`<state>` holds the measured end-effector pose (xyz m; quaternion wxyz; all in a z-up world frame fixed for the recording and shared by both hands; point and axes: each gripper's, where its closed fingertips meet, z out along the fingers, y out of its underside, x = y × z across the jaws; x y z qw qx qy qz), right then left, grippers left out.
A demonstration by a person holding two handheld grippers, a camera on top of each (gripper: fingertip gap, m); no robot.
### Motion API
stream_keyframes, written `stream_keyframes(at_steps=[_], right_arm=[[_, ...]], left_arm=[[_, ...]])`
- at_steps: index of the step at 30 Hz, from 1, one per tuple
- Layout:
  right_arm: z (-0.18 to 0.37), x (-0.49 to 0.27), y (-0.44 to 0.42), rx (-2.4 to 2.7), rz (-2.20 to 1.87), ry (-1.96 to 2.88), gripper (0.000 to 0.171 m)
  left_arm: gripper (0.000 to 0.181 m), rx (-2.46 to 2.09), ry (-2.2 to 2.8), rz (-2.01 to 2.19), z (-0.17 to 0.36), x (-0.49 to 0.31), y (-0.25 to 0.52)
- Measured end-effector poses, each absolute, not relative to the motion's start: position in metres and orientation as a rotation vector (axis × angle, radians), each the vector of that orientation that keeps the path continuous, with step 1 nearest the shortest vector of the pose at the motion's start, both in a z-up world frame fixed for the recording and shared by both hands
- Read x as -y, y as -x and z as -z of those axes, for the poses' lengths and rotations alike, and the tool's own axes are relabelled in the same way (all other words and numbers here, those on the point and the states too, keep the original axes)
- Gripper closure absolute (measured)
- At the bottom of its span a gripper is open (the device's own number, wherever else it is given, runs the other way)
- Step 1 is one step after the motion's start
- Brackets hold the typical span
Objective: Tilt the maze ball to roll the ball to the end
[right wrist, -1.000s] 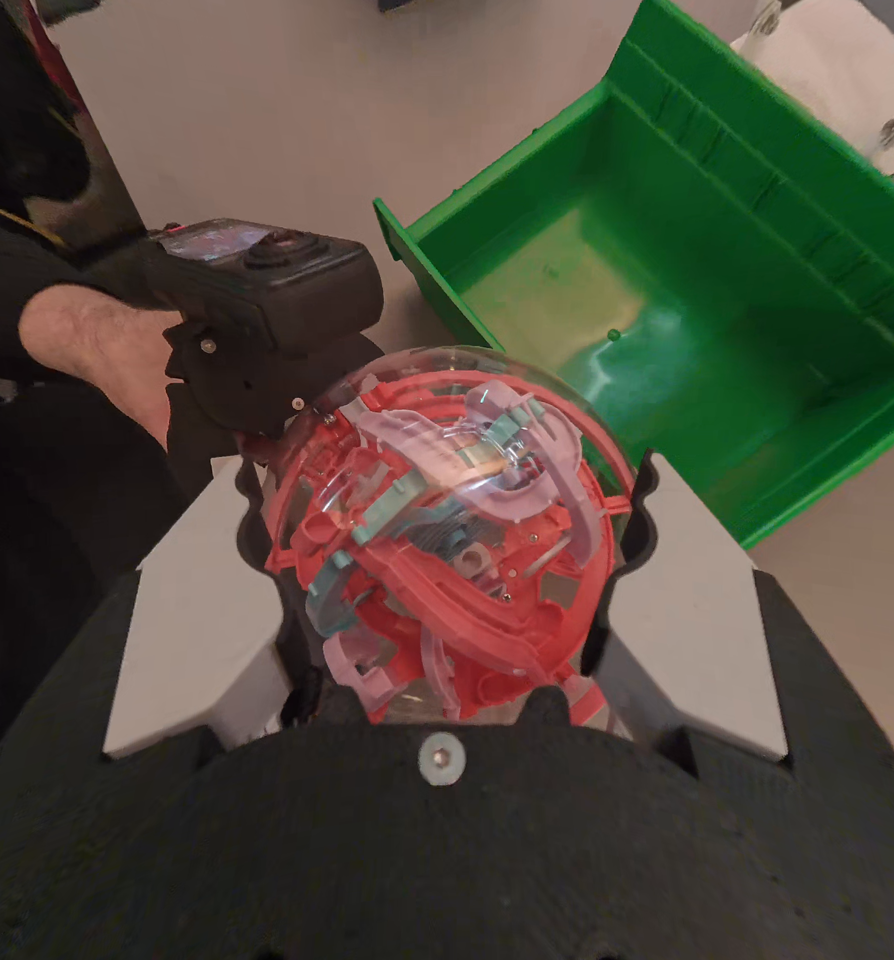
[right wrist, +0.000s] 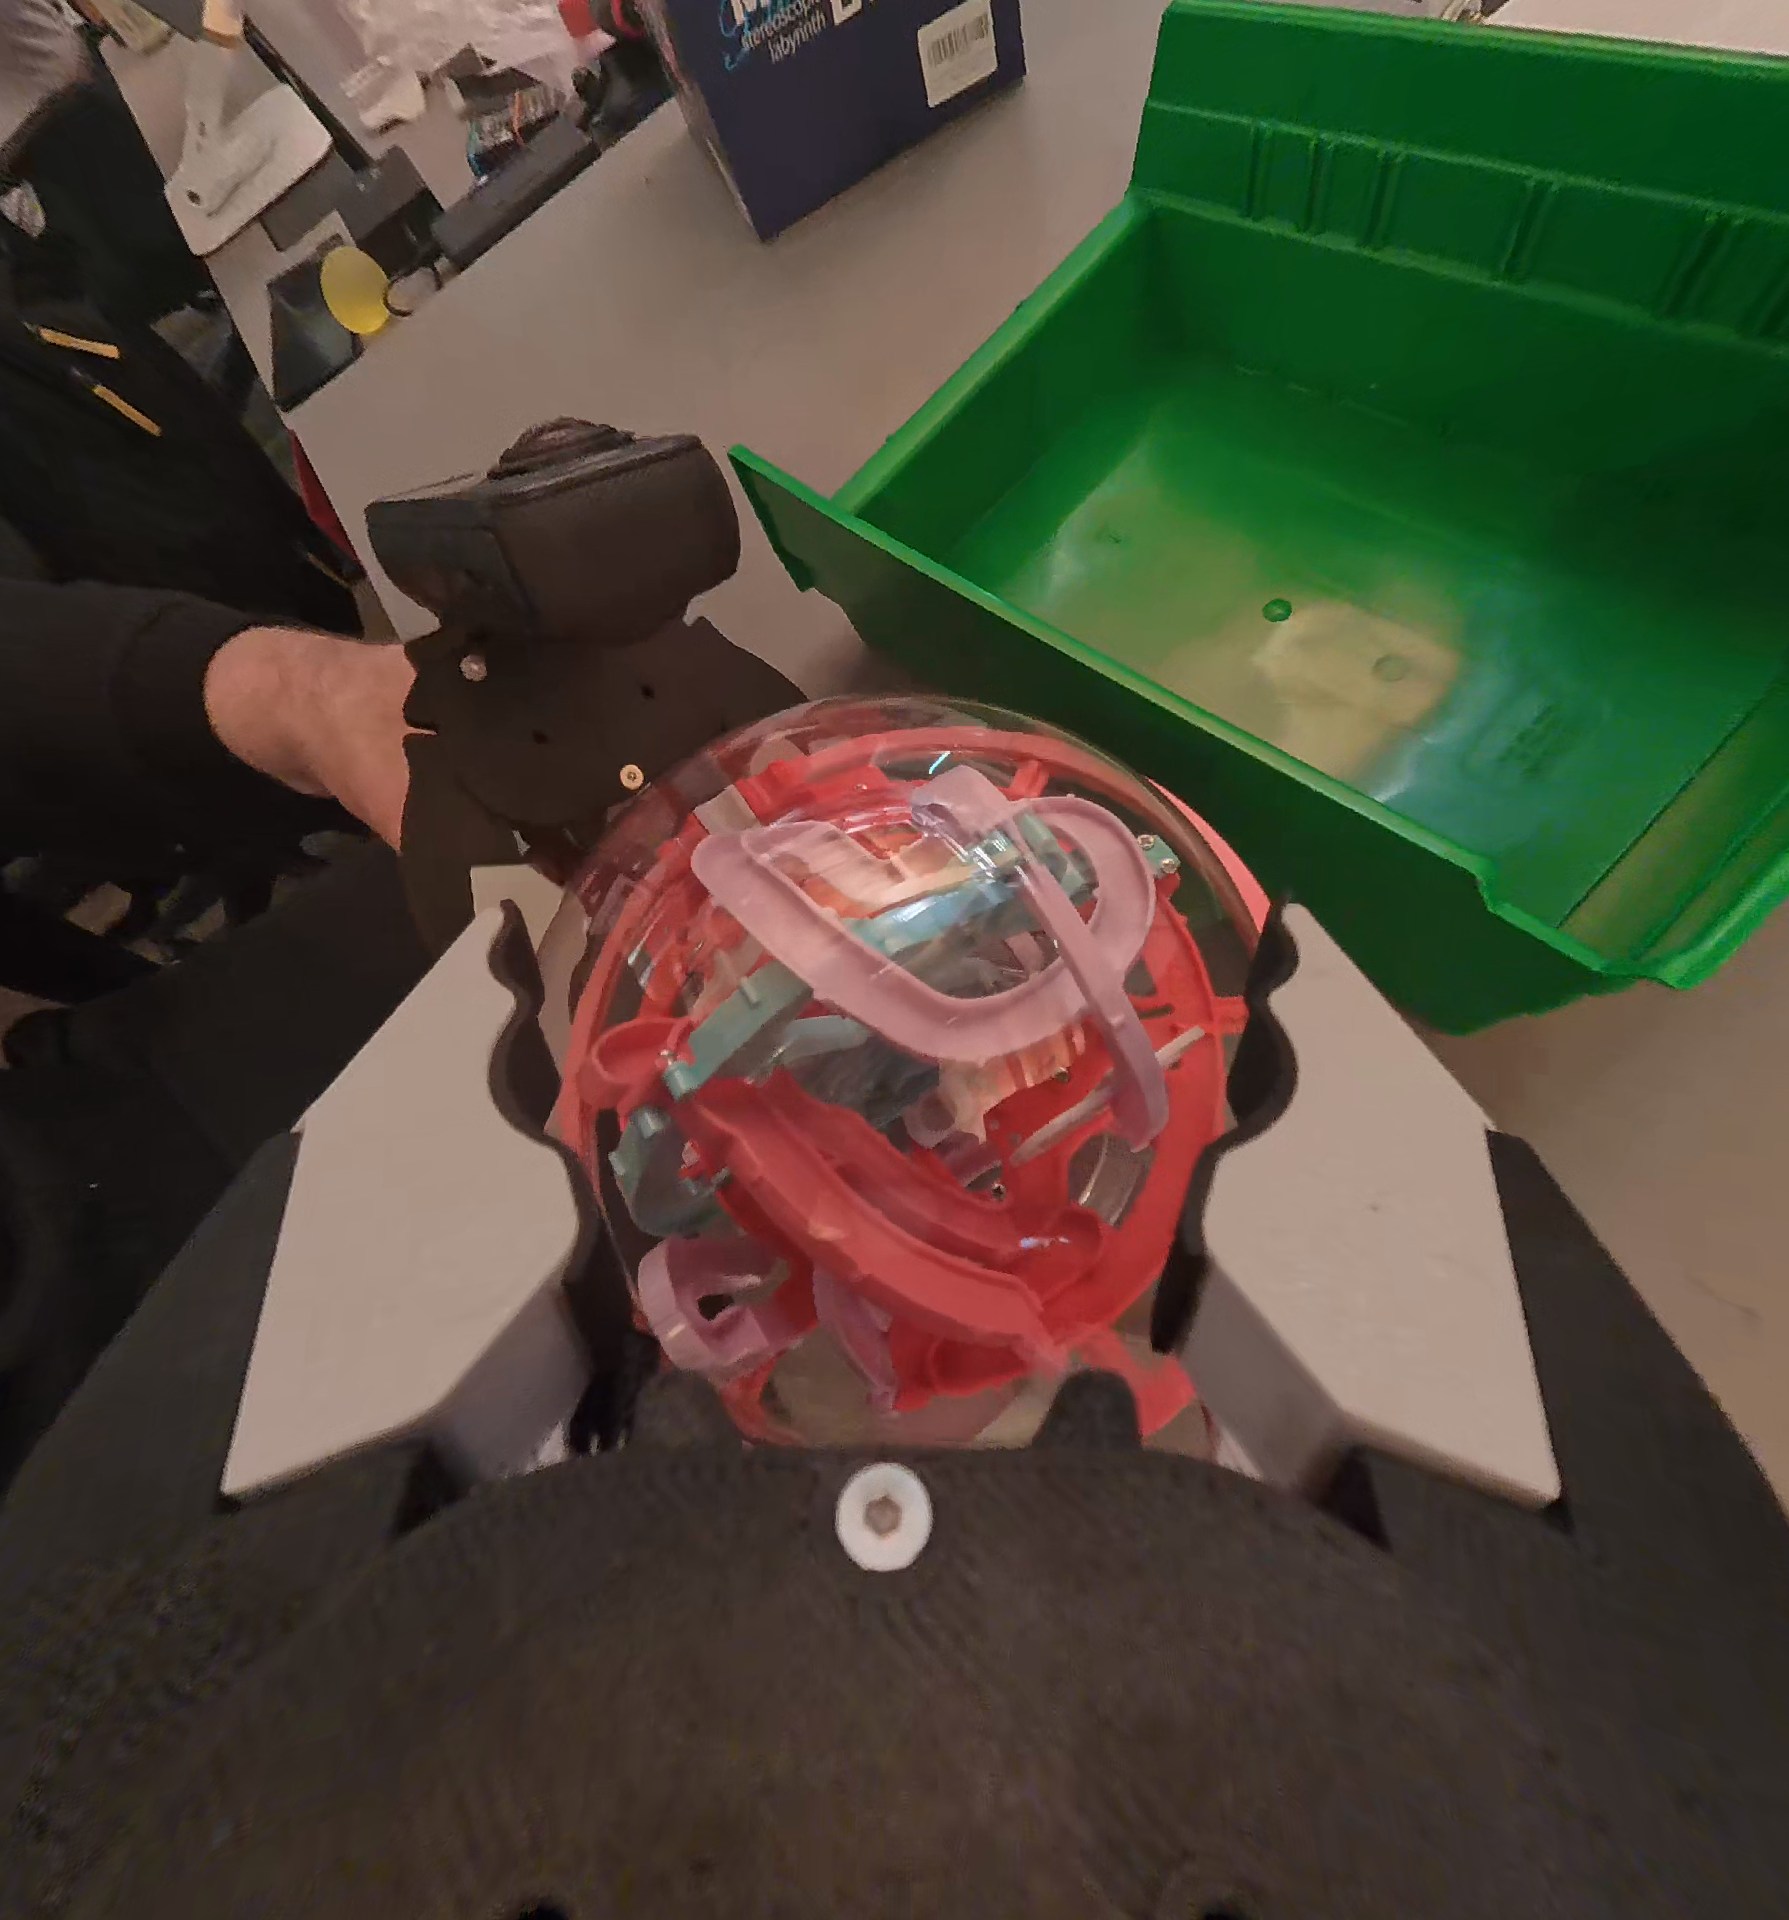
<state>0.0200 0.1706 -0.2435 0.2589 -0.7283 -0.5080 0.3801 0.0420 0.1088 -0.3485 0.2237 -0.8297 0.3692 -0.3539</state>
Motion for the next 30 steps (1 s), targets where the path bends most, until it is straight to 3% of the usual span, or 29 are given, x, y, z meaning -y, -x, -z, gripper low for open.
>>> stream_keyframes(at_steps=[1,14,19,30], right_arm=[[0.244,-0.170,-0.023,1.379,-1.036,1.976,0.040],[0.253,-0.164,-0.039,1.362,-1.134,2.007,0.031],[0.250,-0.156,-0.040,1.377,-1.057,1.933,0.031],[0.228,-0.137,-0.045,1.350,-0.918,1.698,0.037]], left_arm=[[0.047,-1.024,2.278,0.983,0.347,-0.109,-0.042],[0.045,-0.728,2.205,1.362,0.317,-0.095,-0.045],[0.057,-0.721,2.220,1.266,0.325,-0.100,-0.047],[0.057,-0.922,2.161,0.994,0.330,-0.096,-0.053]])
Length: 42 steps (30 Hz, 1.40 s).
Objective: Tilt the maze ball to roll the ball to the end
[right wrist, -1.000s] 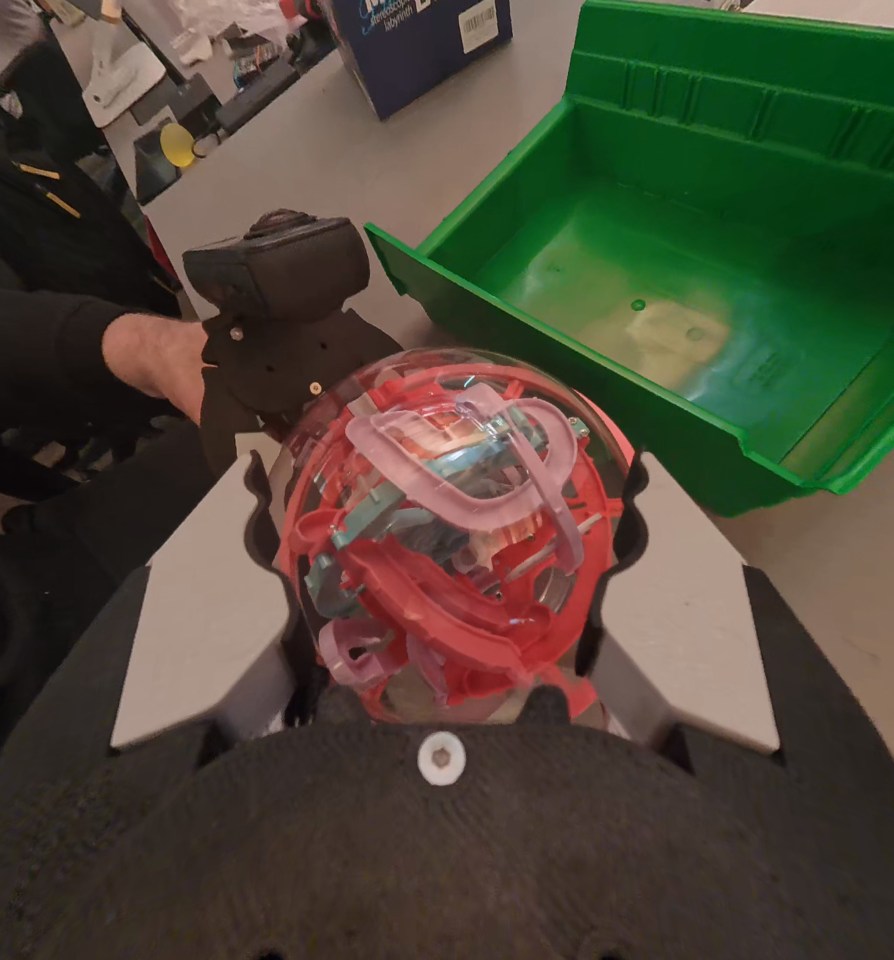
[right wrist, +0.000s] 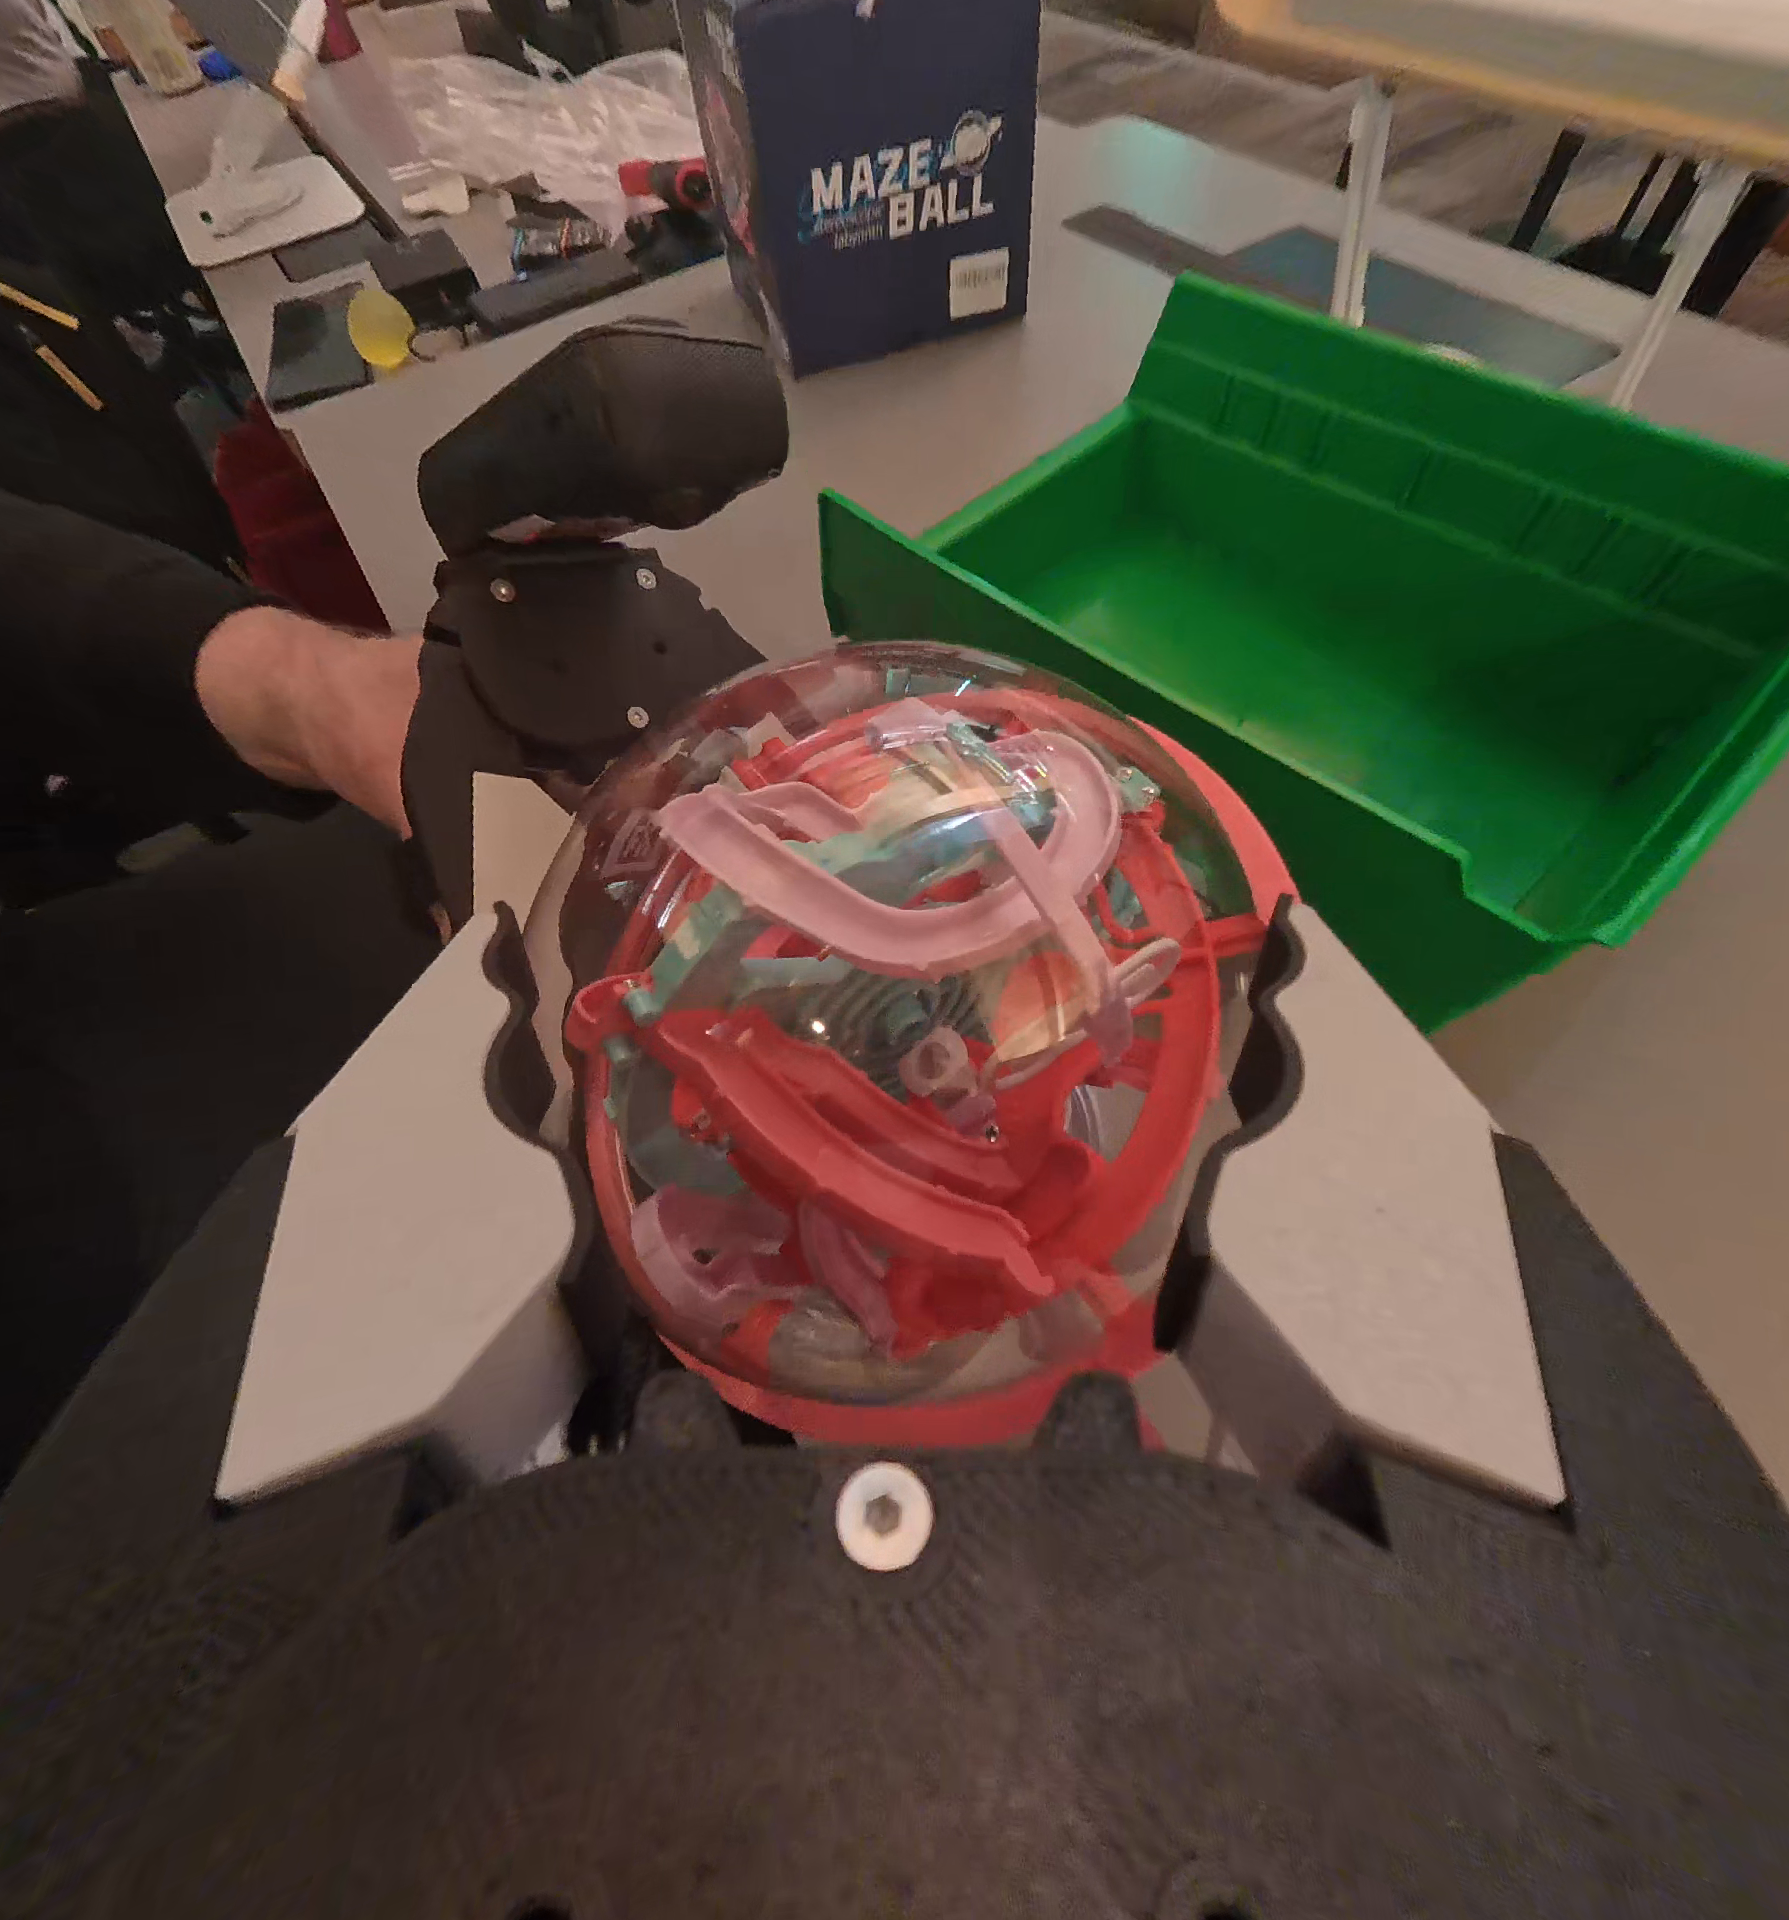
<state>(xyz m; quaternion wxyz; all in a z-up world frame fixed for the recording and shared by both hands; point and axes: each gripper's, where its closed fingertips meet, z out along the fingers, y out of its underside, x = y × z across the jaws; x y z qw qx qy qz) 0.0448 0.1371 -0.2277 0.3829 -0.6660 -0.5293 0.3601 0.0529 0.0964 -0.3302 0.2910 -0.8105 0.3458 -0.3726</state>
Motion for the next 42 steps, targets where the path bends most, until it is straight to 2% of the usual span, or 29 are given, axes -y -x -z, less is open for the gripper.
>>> stream_keyframes(at_steps=[15,42], right_arm=[[0.156,-0.118,-0.057,1.282,-0.932,1.477,0.047],[0.116,-0.116,-0.072,1.130,-1.112,1.353,0.050]], left_arm=[[0.057,-0.986,1.946,0.838,0.271,-0.099,-0.056],[0.057,-0.944,1.817,0.796,0.219,-0.097,-0.053]])
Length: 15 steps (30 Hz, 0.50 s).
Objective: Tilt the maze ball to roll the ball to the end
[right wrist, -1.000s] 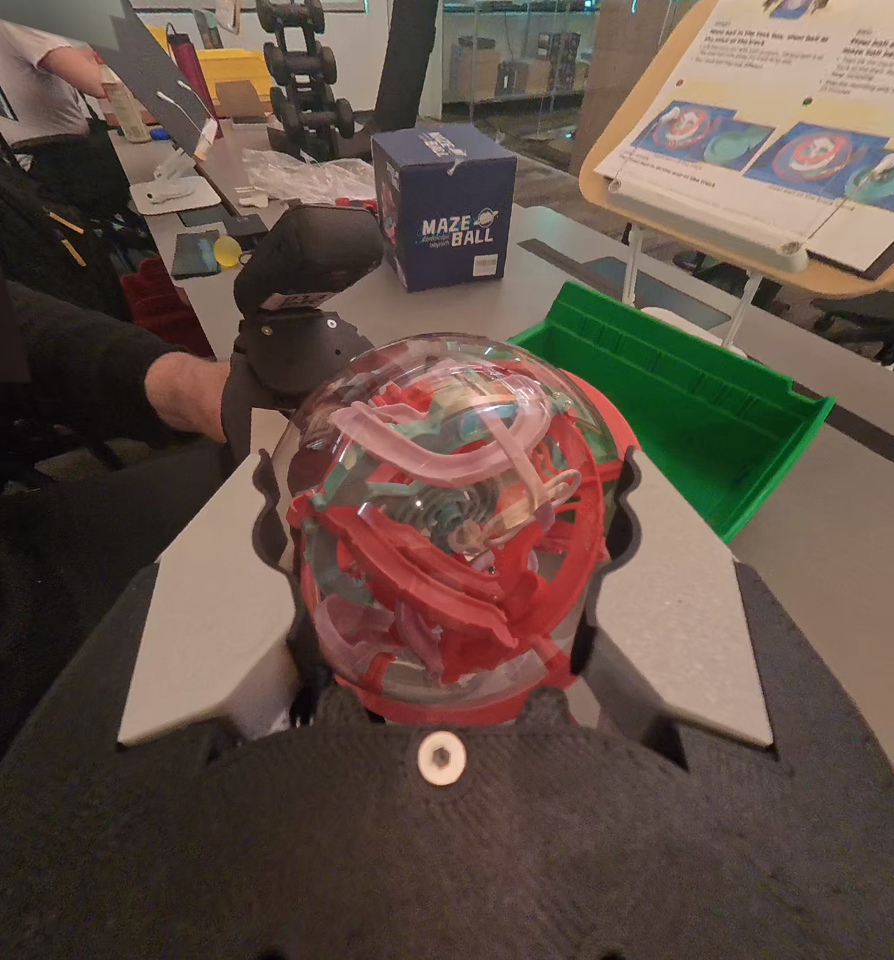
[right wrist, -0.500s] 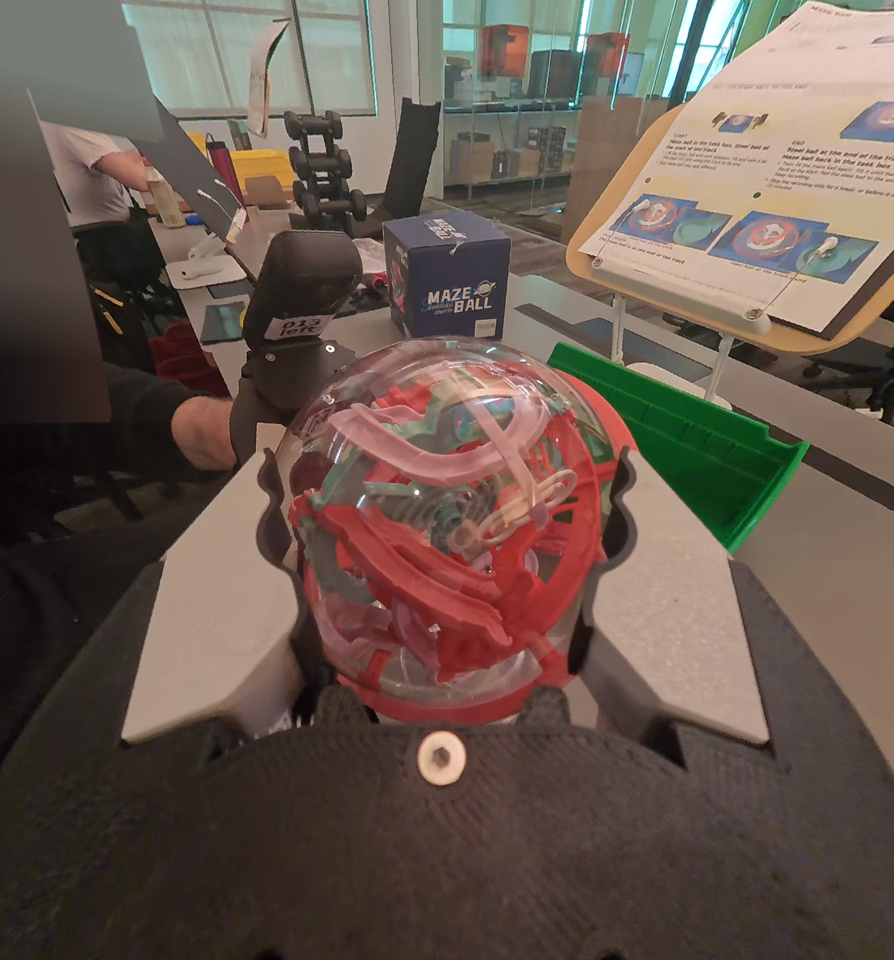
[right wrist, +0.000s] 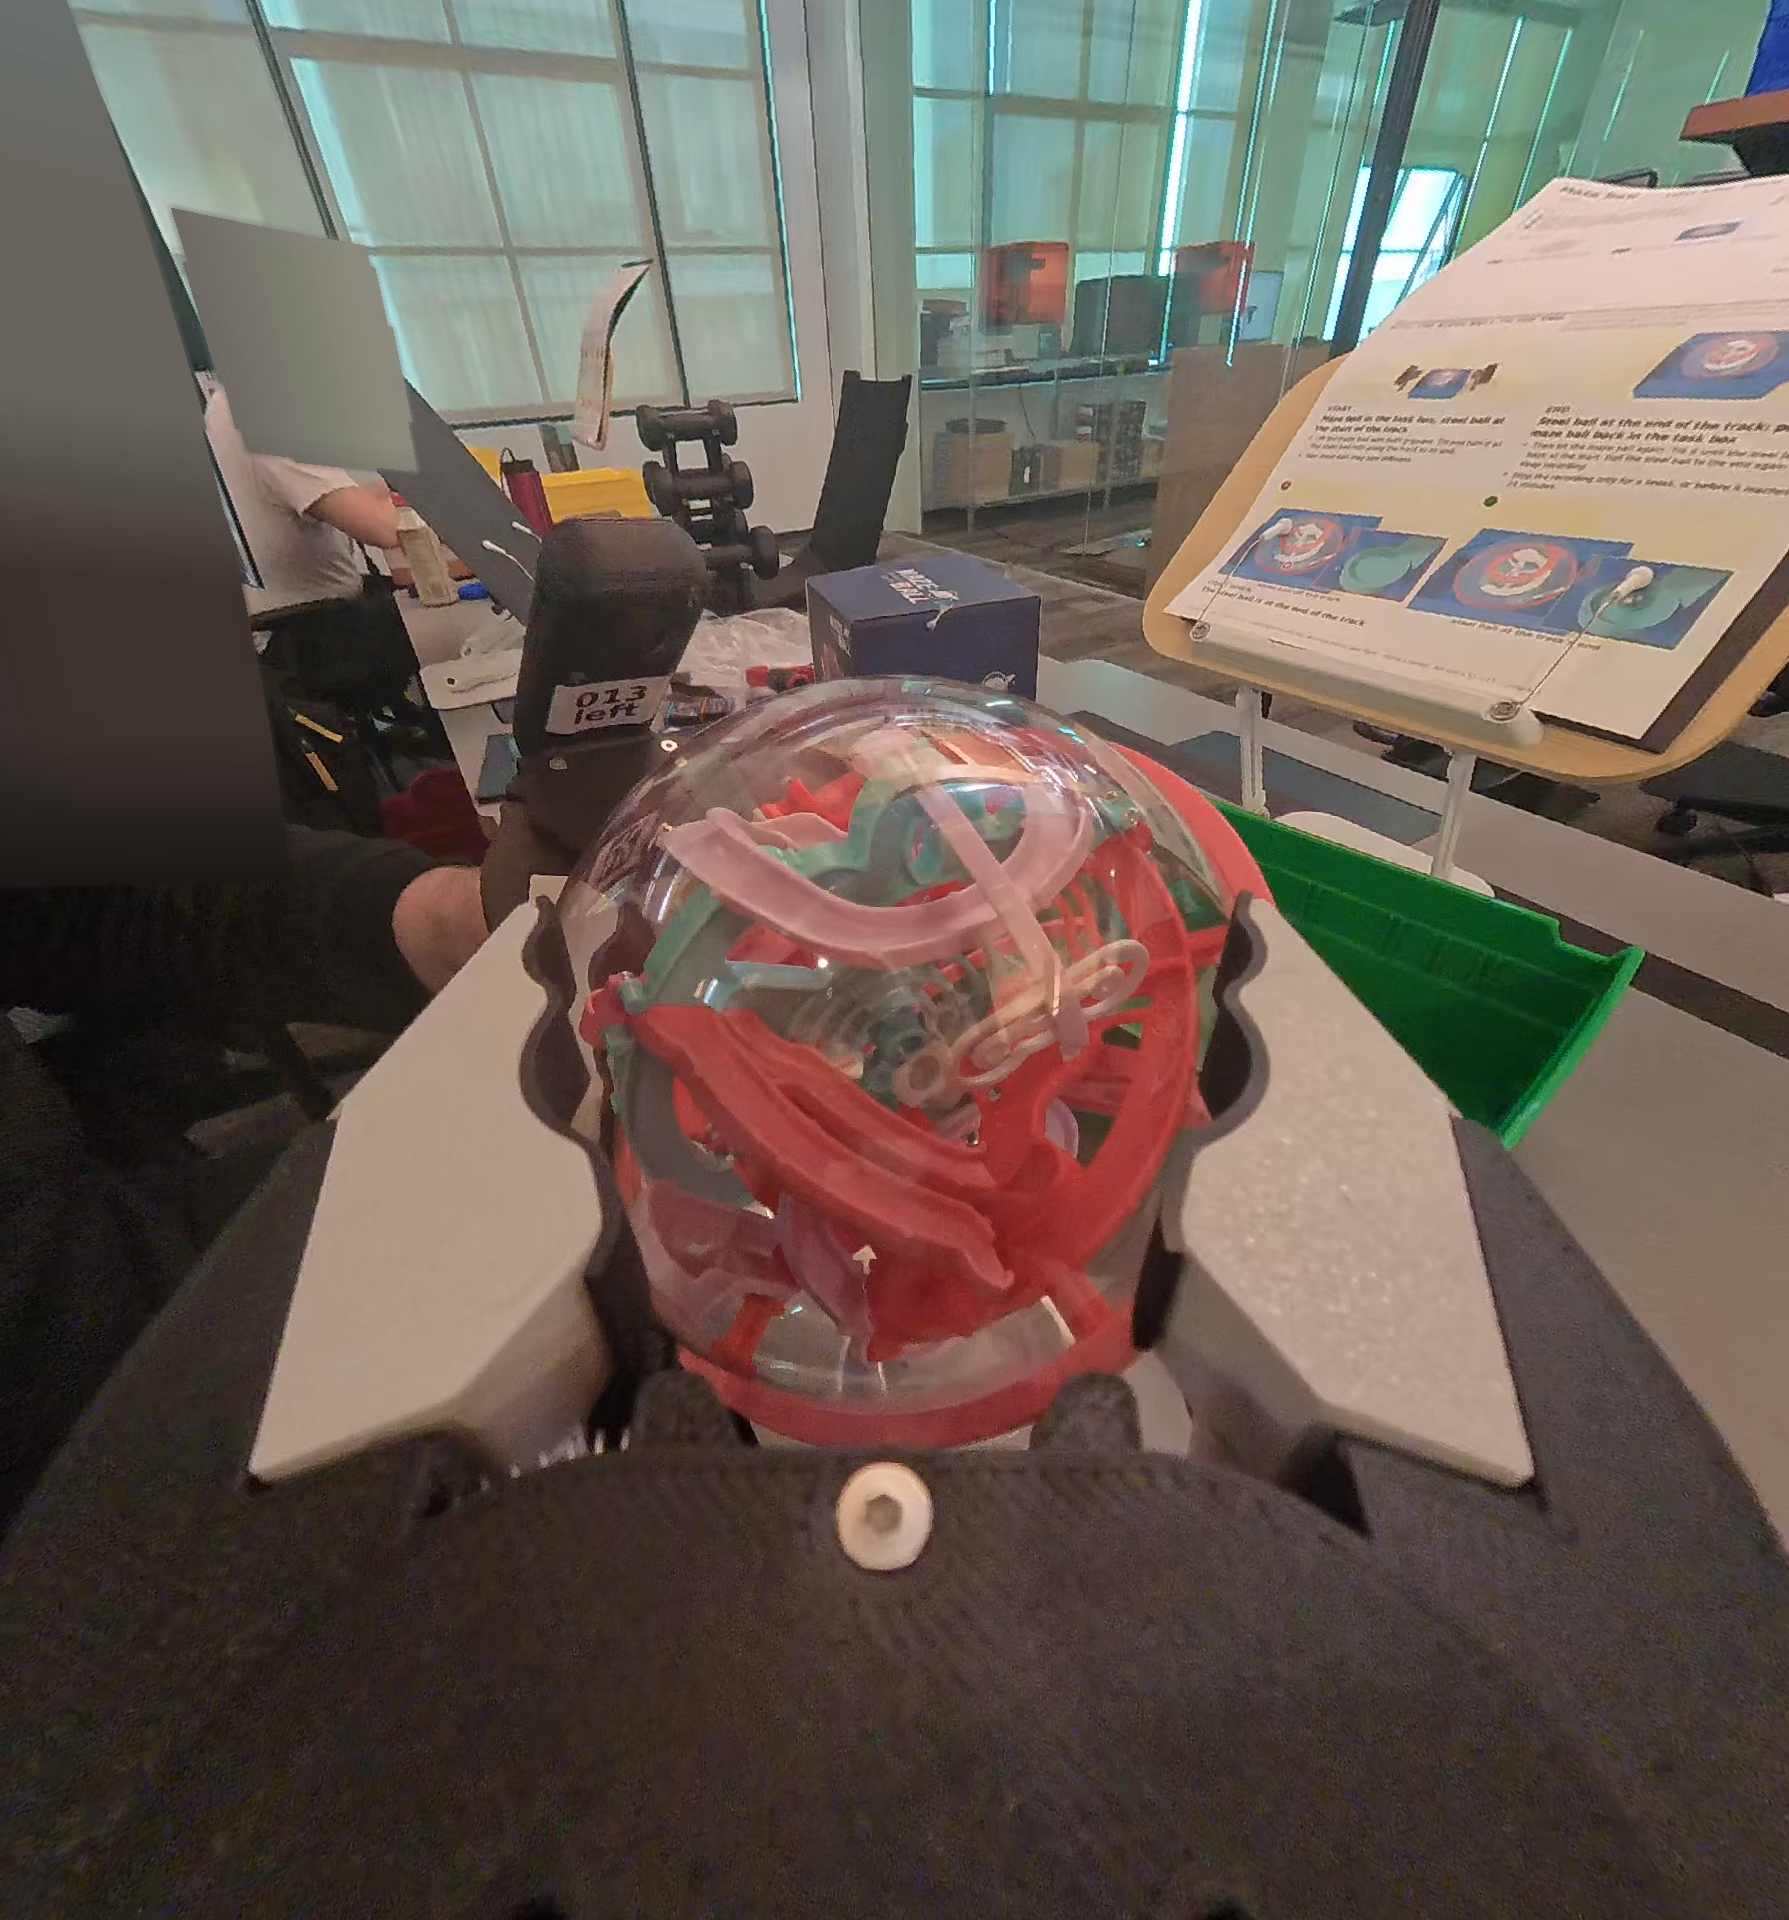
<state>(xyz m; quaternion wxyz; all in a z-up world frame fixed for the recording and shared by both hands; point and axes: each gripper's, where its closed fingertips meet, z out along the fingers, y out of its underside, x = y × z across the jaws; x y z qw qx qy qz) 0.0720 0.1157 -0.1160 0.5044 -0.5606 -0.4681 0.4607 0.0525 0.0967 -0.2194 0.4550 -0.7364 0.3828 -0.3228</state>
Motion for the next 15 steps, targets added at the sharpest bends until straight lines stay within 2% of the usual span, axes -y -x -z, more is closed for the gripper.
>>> stream_keyframes(at_steps=[15], right_arm=[[0.1085,-0.1152,-0.0747,1.092,-1.155,1.310,0.050]], left_arm=[[0.058,-0.936,1.782,0.787,0.2086,-0.0963,-0.0502]])
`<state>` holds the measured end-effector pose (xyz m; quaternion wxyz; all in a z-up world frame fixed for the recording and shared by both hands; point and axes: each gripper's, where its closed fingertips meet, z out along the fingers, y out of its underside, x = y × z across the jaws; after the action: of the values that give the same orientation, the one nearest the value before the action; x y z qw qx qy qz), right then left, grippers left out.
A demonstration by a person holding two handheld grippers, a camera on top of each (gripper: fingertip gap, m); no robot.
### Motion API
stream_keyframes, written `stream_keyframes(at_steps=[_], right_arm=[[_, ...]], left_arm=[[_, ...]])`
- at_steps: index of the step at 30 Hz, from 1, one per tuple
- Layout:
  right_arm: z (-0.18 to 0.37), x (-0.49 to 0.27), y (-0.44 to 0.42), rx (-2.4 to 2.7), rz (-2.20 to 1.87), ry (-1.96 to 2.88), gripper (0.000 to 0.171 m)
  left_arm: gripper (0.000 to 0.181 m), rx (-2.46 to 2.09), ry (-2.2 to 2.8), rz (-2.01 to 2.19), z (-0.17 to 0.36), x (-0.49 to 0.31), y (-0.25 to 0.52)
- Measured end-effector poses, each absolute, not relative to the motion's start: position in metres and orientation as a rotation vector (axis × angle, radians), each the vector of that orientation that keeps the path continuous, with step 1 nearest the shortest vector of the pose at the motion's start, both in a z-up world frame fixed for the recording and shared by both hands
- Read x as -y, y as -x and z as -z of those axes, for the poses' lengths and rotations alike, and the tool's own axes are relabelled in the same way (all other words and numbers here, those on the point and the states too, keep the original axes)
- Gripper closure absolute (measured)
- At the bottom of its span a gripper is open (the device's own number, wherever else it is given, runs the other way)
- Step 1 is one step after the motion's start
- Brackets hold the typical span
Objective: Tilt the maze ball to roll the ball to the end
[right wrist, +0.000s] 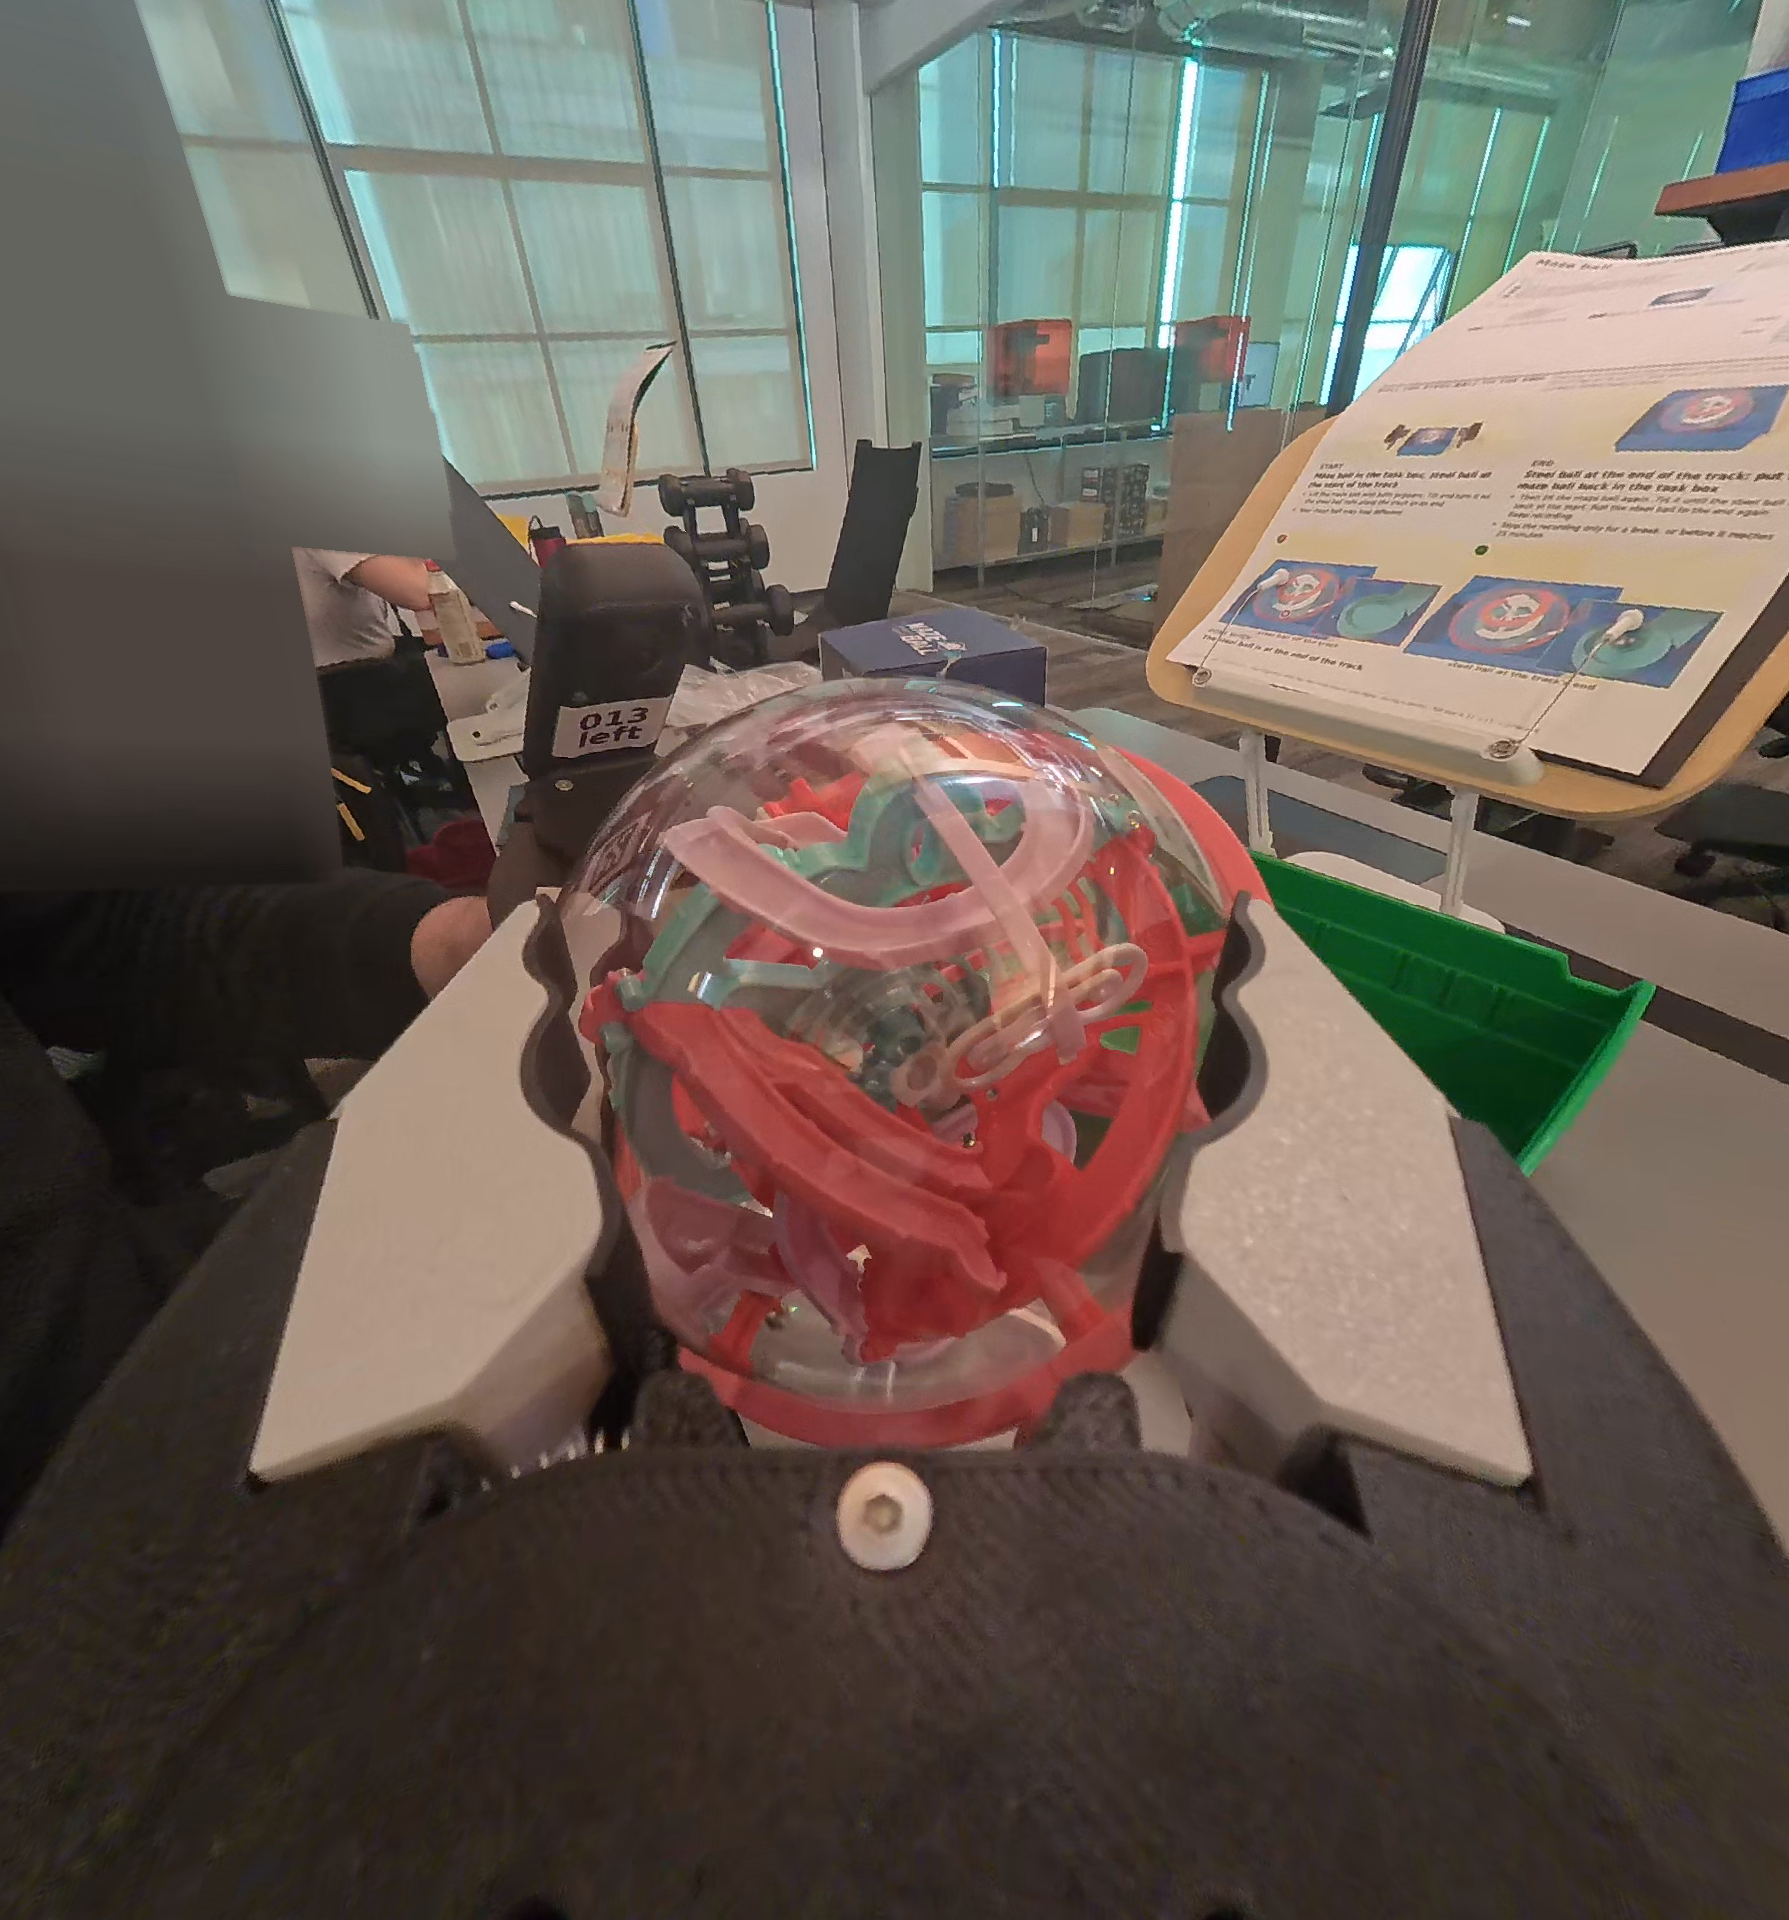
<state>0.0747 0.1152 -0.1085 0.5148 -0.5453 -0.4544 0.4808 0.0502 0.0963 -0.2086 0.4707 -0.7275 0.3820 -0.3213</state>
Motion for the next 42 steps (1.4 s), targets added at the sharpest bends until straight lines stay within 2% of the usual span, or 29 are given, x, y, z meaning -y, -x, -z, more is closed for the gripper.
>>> stream_keyframes(at_steps=[18,42], right_arm=[[0.095,-0.105,-0.077,1.098,-1.156,1.198,0.055],[0.100,-0.121,-0.082,0.968,-1.313,1.281,0.056]], left_arm=[[0.058,-0.964,1.717,0.740,0.200,-0.094,-0.051],[0.058,-0.917,1.800,0.848,0.194,-0.093,-0.048]])
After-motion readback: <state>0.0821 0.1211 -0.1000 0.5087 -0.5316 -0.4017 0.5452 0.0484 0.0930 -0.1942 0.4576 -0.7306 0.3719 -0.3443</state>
